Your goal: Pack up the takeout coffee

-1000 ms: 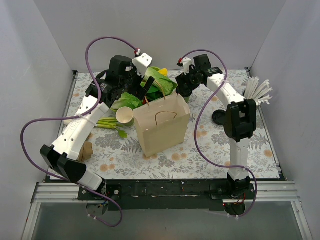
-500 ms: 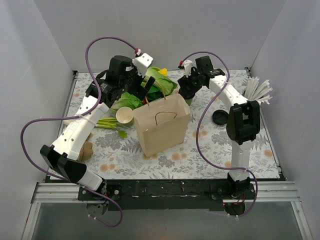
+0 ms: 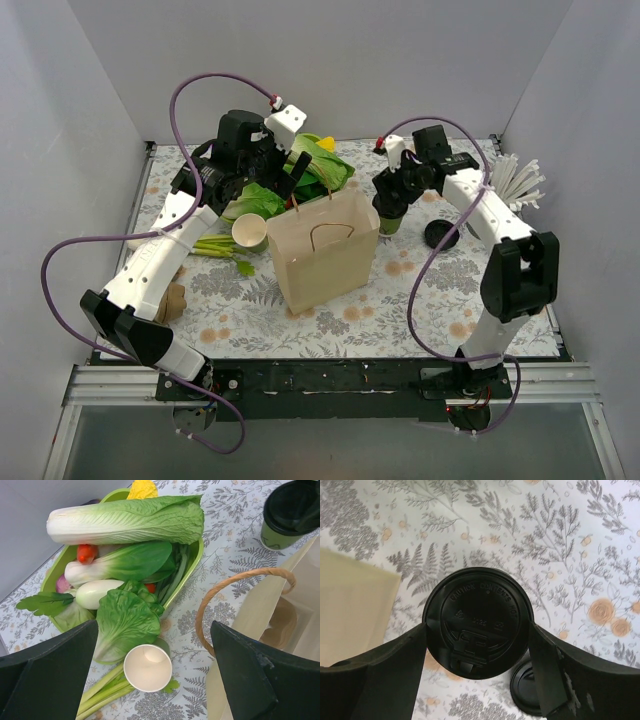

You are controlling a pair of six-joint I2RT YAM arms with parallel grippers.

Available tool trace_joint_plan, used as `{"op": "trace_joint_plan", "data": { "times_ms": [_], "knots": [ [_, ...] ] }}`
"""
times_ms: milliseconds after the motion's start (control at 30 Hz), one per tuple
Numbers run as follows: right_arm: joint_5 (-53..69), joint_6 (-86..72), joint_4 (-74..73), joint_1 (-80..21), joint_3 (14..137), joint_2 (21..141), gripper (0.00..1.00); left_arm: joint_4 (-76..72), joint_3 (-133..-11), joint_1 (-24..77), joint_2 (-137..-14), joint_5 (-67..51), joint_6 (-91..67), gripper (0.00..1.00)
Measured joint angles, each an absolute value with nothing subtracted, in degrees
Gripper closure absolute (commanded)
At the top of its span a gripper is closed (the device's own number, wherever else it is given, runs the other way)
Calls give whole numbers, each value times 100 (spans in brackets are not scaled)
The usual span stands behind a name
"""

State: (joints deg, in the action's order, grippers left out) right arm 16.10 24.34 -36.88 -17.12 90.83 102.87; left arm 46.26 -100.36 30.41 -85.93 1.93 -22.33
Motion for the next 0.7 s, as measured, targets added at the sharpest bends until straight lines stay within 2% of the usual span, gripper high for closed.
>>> {"op": "trace_joint_plan", "data": {
  "times_ms": [400,700],
  "knots": [
    [2373,3210,-4525,-1651,7286,8066,39,4626,-10036,3041,-8617,-45,-2322,4],
    [3079,5120,-5430,-1651,6639,7522,38,4626,-10055,3044,-8720,-272,-2403,3]
  ]
}}
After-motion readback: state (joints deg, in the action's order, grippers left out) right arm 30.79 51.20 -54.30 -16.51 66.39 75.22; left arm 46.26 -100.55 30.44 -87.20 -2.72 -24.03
